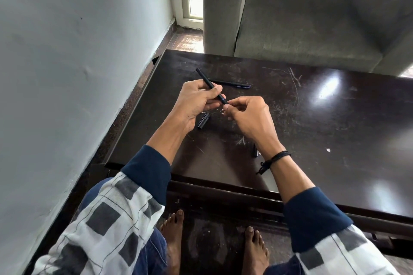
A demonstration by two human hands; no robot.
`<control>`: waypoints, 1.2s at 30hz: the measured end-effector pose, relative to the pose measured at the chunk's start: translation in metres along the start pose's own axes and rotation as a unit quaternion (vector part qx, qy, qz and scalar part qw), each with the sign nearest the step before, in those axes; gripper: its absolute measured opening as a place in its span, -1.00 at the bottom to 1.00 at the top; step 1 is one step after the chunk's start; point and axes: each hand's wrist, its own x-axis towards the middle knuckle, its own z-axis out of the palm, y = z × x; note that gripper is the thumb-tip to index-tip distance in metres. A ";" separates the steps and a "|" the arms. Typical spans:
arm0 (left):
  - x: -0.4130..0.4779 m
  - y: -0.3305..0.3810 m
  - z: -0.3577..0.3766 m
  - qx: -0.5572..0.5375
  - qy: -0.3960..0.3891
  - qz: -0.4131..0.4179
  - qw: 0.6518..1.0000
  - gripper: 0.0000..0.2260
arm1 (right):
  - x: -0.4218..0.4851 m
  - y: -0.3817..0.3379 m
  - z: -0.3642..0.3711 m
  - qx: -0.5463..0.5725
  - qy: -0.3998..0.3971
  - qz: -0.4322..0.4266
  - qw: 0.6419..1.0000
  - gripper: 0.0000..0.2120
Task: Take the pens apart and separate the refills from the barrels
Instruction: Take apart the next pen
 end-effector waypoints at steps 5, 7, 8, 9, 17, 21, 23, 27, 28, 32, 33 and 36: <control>-0.001 -0.001 0.001 0.004 -0.002 0.004 1.000 -0.93 | 0.000 0.000 0.000 0.002 0.005 -0.002 1.000 -0.90; -0.001 0.000 0.001 0.006 -0.001 0.004 1.000 -0.91 | 0.000 0.002 0.000 0.007 0.009 0.000 1.000 -0.85; -0.001 0.000 0.001 0.007 0.001 0.004 1.000 -0.90 | 0.000 0.002 0.000 0.015 0.006 0.003 1.000 -0.86; 0.000 0.000 0.000 0.006 0.003 0.003 1.000 -0.89 | 0.000 0.001 0.000 0.031 -0.001 0.011 0.999 -0.87; 0.003 -0.003 -0.001 -0.027 0.011 -0.029 0.999 -0.92 | 0.002 0.003 -0.003 0.143 -0.010 0.045 0.989 -0.89; 0.004 -0.002 -0.001 -0.037 0.015 -0.031 0.999 -0.89 | 0.002 0.002 -0.003 0.193 -0.027 0.062 0.979 -0.91; 0.004 -0.002 -0.001 -0.040 0.017 -0.029 0.999 -0.88 | 0.001 0.000 -0.003 0.223 -0.040 0.079 0.971 -0.90; 0.004 -0.003 -0.001 -0.033 0.012 -0.031 0.999 -0.87 | 0.002 0.002 -0.003 0.220 -0.032 0.078 0.972 -0.92; 0.004 -0.003 -0.001 -0.031 0.011 -0.032 0.999 -0.88 | 0.002 0.003 -0.004 0.218 -0.028 0.072 0.973 -0.95; 0.004 -0.003 -0.002 -0.035 0.012 -0.029 0.999 -0.91 | 0.002 0.003 -0.004 0.234 -0.034 0.070 0.969 -0.84; 0.004 -0.003 -0.002 -0.037 0.013 -0.027 0.999 -0.92 | 0.001 0.002 -0.003 0.239 -0.039 0.075 0.967 -0.82; 0.004 -0.002 -0.003 -0.043 0.016 -0.025 0.999 -0.91 | 0.001 0.001 -0.002 0.256 -0.044 0.094 0.961 -0.84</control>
